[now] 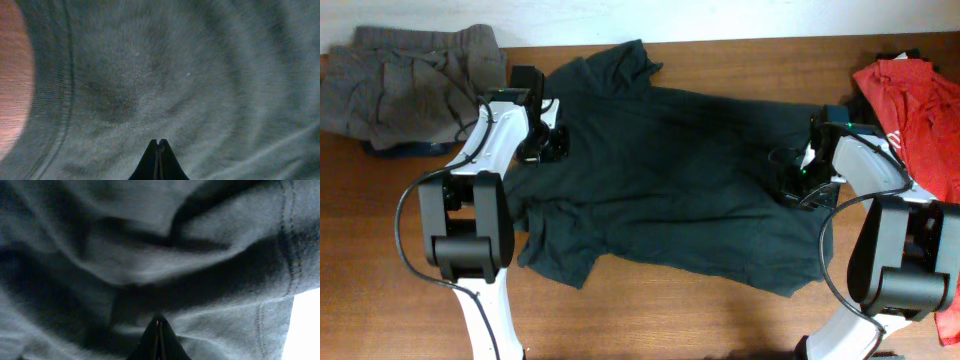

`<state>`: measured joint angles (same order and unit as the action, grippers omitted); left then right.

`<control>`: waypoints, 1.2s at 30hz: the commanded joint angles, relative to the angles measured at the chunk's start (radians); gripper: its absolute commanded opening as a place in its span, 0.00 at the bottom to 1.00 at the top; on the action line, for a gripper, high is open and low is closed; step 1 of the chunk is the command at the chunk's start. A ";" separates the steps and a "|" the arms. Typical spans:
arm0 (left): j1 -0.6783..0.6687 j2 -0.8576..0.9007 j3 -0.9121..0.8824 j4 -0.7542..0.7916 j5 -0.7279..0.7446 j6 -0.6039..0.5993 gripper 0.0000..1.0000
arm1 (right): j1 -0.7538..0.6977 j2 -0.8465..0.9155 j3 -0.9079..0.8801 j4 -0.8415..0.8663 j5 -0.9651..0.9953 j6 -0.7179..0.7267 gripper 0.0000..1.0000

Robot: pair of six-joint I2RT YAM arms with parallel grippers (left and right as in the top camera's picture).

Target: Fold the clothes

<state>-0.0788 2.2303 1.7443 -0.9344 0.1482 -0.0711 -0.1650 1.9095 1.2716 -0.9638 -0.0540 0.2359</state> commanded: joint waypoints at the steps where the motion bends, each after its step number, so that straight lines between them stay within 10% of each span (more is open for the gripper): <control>1: 0.002 0.045 -0.006 0.000 0.013 0.005 0.01 | -0.024 0.018 -0.005 0.003 -0.009 0.004 0.04; 36: 0.175 0.065 -0.009 -0.066 -0.104 0.005 0.01 | -0.157 0.077 -0.063 0.064 0.014 0.004 0.04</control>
<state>0.0666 2.2696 1.7447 -0.9985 0.1310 -0.0711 -0.3038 1.9488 1.2293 -0.9028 -0.0887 0.2359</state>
